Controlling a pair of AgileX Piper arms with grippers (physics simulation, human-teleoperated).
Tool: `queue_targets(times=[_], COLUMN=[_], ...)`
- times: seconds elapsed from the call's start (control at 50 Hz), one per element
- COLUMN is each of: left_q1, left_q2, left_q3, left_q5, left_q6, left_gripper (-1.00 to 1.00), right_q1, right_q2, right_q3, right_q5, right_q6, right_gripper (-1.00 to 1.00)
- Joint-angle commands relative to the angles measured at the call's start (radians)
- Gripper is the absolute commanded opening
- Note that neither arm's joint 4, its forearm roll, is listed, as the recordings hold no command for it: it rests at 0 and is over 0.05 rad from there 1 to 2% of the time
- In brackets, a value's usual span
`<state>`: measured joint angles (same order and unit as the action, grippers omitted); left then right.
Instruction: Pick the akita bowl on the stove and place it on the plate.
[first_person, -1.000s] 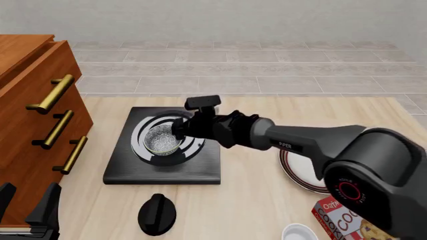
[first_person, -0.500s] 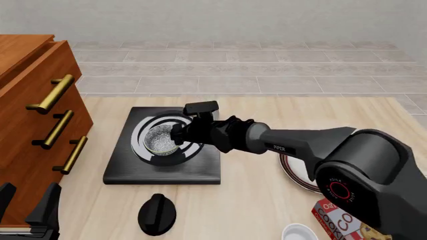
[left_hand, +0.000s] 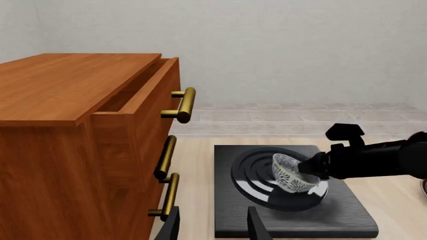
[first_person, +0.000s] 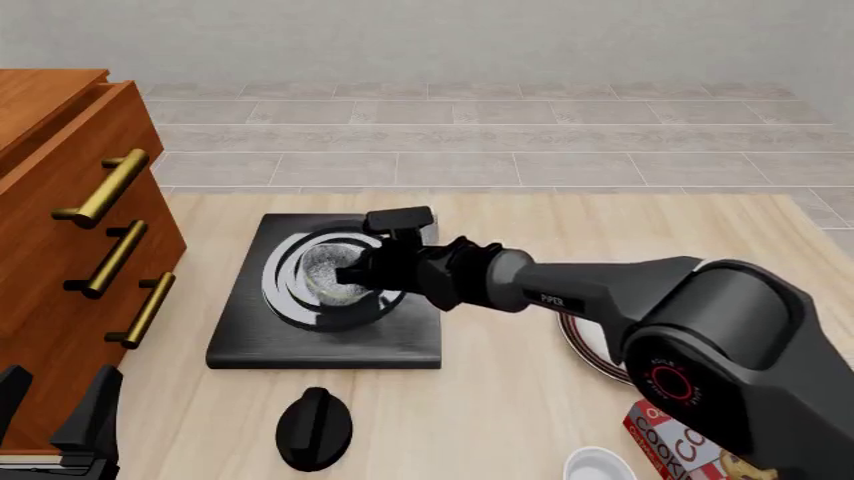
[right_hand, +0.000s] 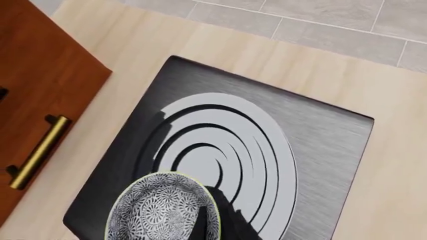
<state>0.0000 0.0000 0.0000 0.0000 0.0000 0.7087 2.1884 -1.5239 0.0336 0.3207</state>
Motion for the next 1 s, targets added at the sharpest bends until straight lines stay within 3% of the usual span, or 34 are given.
queue_targets(times=[0.02,0.7,1.0], left_q1=[0.000,0.000,0.000], left_q2=[0.000,0.000,0.000], left_q3=[0.000,0.000,0.000], left_q5=[0.000,0.000,0.000], left_q6=[0.000,0.000,0.000], left_gripper=[1.00,1.00,1.00], right_q1=[0.015,-0.044,-0.056], right_q2=[0.004,-0.217,-0.317], right_q3=[0.033,0.108,0.196], right_q5=[-0.024,0.060,0.037], right_q6=[0.016,-0.068,-0.059], right_gripper=[-1.00,-1.00,-1.00])
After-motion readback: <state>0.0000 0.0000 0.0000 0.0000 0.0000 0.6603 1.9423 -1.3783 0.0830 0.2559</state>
